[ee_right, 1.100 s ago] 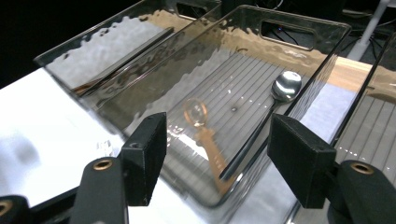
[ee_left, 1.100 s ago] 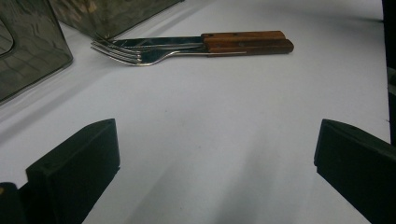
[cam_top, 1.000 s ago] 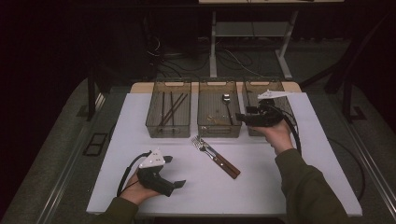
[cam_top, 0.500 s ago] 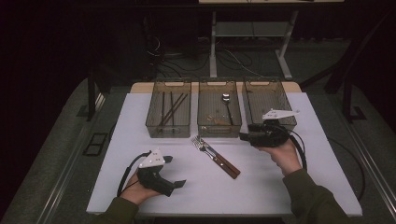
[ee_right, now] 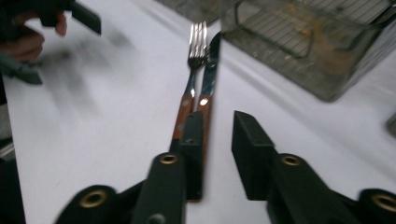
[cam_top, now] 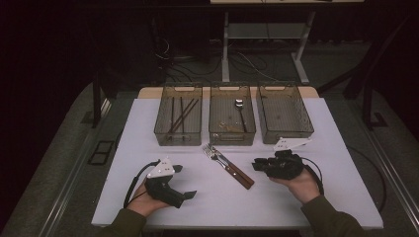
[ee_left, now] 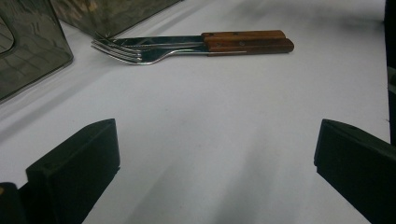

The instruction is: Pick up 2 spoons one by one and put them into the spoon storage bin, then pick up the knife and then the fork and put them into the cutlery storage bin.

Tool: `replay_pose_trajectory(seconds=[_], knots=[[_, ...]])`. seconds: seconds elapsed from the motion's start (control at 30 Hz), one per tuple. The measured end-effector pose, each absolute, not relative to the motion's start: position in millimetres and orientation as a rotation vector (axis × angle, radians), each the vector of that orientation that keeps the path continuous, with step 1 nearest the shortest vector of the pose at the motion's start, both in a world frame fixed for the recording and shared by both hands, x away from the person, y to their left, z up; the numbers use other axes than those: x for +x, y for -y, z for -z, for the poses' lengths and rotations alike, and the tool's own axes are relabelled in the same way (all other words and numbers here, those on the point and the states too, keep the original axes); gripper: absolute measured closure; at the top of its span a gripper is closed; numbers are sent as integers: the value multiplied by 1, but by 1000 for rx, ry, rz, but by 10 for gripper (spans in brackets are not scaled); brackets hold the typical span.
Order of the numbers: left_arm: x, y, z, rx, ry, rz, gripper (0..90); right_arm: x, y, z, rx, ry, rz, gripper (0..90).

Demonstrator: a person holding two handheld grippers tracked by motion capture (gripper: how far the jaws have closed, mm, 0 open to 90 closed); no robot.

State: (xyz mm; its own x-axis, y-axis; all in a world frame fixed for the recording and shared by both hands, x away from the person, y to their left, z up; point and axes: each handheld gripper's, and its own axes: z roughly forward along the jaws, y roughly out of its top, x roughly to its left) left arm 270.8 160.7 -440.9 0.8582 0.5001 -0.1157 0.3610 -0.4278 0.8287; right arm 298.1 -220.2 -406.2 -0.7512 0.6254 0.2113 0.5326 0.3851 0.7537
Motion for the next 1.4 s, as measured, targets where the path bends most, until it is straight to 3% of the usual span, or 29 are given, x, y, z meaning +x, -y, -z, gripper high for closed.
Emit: replay_pose_trajectory(seconds=[0.2, 0.63, 1.4], knots=[[271, -161, 441, 2060, -628, -182, 0, 282, 203, 419, 961, -2656, -1239, 896], [270, -161, 440, 2062, -625, -183, 0, 271, 174, 436, 856, -2763, -1102, 897], [270, -160, 440, 2052, -630, -182, 0, 285, 188, 441, 901, -2712, -965, 897]])
